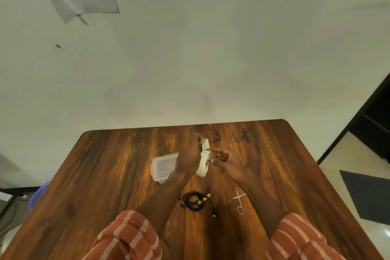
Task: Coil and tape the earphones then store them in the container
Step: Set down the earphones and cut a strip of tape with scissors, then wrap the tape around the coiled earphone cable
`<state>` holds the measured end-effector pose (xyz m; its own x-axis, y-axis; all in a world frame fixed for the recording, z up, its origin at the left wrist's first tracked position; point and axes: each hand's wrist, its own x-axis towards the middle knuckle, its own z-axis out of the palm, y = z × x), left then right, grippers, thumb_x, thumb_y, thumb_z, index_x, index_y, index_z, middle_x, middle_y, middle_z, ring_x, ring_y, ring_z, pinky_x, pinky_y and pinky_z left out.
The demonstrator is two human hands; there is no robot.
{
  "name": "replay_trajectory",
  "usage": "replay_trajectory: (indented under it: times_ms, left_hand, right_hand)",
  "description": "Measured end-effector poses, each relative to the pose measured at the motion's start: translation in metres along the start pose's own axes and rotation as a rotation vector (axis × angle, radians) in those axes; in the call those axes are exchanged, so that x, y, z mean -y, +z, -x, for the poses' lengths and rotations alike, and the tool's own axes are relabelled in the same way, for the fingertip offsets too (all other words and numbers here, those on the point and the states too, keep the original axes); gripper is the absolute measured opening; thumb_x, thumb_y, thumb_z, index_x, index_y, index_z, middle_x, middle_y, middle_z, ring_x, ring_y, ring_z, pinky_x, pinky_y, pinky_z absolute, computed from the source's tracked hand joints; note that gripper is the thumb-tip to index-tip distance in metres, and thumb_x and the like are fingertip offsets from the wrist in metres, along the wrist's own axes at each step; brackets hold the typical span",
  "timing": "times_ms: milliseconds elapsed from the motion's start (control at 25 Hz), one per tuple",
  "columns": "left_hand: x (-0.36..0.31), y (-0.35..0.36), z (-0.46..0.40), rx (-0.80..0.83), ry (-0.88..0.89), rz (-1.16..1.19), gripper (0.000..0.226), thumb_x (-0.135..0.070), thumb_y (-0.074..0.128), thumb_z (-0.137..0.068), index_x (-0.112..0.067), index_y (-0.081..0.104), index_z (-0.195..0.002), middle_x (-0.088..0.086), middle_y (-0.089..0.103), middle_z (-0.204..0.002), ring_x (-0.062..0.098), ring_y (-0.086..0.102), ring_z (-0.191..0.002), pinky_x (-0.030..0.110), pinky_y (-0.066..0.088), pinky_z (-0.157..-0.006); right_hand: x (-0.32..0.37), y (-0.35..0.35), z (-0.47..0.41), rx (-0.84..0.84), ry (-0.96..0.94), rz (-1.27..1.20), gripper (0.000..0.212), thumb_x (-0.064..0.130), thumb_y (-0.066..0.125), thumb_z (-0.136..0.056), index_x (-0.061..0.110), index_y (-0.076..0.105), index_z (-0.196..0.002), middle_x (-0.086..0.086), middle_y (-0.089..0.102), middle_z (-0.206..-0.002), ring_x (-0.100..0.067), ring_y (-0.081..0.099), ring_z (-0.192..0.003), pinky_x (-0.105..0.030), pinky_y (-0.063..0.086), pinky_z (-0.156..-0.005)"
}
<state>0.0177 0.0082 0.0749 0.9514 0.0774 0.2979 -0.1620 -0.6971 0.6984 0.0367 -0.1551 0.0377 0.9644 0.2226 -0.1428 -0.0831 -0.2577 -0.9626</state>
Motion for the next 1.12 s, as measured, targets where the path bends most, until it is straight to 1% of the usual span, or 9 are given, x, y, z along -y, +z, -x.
replay_trajectory:
  times_ms: [200,320,440,520,680,760,920,1040,1120]
  left_hand:
    - [0.000,0.002,-0.007,-0.075,-0.005,0.054,0.008,-0.017,0.043,-0.102,-0.019,0.047,-0.095,-0.001,0.061,-0.083,0.011,0.059,-0.068,0.034,0.051,-0.060]
    - [-0.002,0.003,-0.006,-0.125,-0.028,0.116,0.009,-0.017,0.043,-0.102,-0.020,0.047,-0.095,-0.002,0.061,-0.084,0.012,0.060,-0.072,0.033,0.050,-0.062]
    - [0.000,0.004,-0.009,-0.228,-0.162,0.198,0.008,-0.013,0.048,-0.100,-0.020,0.047,-0.096,-0.003,0.064,-0.087,0.008,0.063,-0.074,0.021,0.048,-0.059]
    - [0.004,0.002,-0.011,-0.313,-0.214,0.173,0.008,-0.013,0.052,-0.098,-0.020,0.047,-0.096,-0.004,0.063,-0.089,0.011,0.062,-0.076,0.019,0.042,-0.057]
    - [0.016,-0.001,-0.004,-0.325,-0.080,0.097,0.011,-0.022,0.049,-0.100,-0.012,0.053,-0.100,0.002,0.060,-0.097,0.013,0.057,-0.080,0.018,0.041,-0.062]
    - [0.022,-0.004,0.002,-0.319,-0.023,0.055,0.013,-0.021,0.049,-0.100,-0.010,0.056,-0.099,0.001,0.057,-0.100,0.005,0.052,-0.080,0.008,0.039,-0.064]
    - [0.026,-0.004,0.013,-0.225,-0.080,0.146,0.009,-0.020,0.051,-0.099,-0.016,0.057,-0.093,-0.005,0.053,-0.100,-0.005,0.054,-0.088,0.003,0.041,-0.069]
    - [0.024,-0.007,0.014,-0.103,-0.339,0.324,0.013,-0.026,0.052,-0.099,-0.016,0.059,-0.095,0.001,0.058,-0.104,0.007,0.057,-0.089,0.015,0.043,-0.073]
    - [0.025,-0.011,0.009,-0.021,-0.430,0.422,0.018,-0.029,0.050,-0.099,-0.015,0.061,-0.095,0.004,0.060,-0.101,0.012,0.056,-0.085,0.023,0.045,-0.072]
  right_hand:
    - [0.014,0.013,-0.009,-0.150,-0.131,0.011,0.025,0.005,0.073,-0.086,0.030,0.072,-0.082,-0.001,0.073,-0.084,-0.013,0.068,-0.070,-0.017,0.052,-0.050]
    - [0.014,0.018,-0.009,-0.223,-0.163,0.028,0.014,0.005,0.072,-0.086,0.019,0.074,-0.084,-0.001,0.074,-0.082,-0.011,0.070,-0.067,-0.017,0.053,-0.050]
    - [0.010,0.019,-0.009,-0.217,-0.157,0.027,0.014,0.006,0.072,-0.087,0.020,0.074,-0.084,0.002,0.074,-0.080,-0.010,0.070,-0.068,-0.019,0.056,-0.054]
    - [0.002,0.019,-0.010,-0.241,-0.101,0.032,0.013,0.010,0.075,-0.084,0.021,0.073,-0.080,0.003,0.073,-0.076,-0.010,0.069,-0.066,-0.024,0.055,-0.055]
    - [-0.043,0.003,-0.010,-0.392,0.205,0.098,0.013,0.011,0.079,-0.075,0.017,0.071,-0.067,-0.002,0.072,-0.066,-0.019,0.069,-0.065,-0.038,0.056,-0.062]
    - [-0.065,-0.004,-0.006,-0.421,0.349,0.137,0.007,0.015,0.078,-0.075,0.011,0.073,-0.072,-0.009,0.073,-0.071,-0.027,0.071,-0.069,-0.040,0.057,-0.065]
    - [-0.099,-0.013,0.002,-0.440,0.478,0.124,0.029,0.021,0.076,-0.083,0.000,0.069,-0.102,-0.019,0.072,-0.096,-0.027,0.064,-0.073,-0.028,0.047,-0.051]
    - [-0.109,-0.013,0.011,-0.276,0.604,0.046,0.029,0.018,0.066,-0.087,-0.001,0.065,-0.109,-0.027,0.068,-0.111,-0.031,0.063,-0.078,-0.041,0.058,-0.071]
    - [-0.093,-0.004,0.007,-0.465,0.531,0.132,0.031,0.025,0.069,-0.087,0.002,0.067,-0.108,-0.023,0.069,-0.112,-0.034,0.065,-0.090,-0.042,0.054,-0.080]
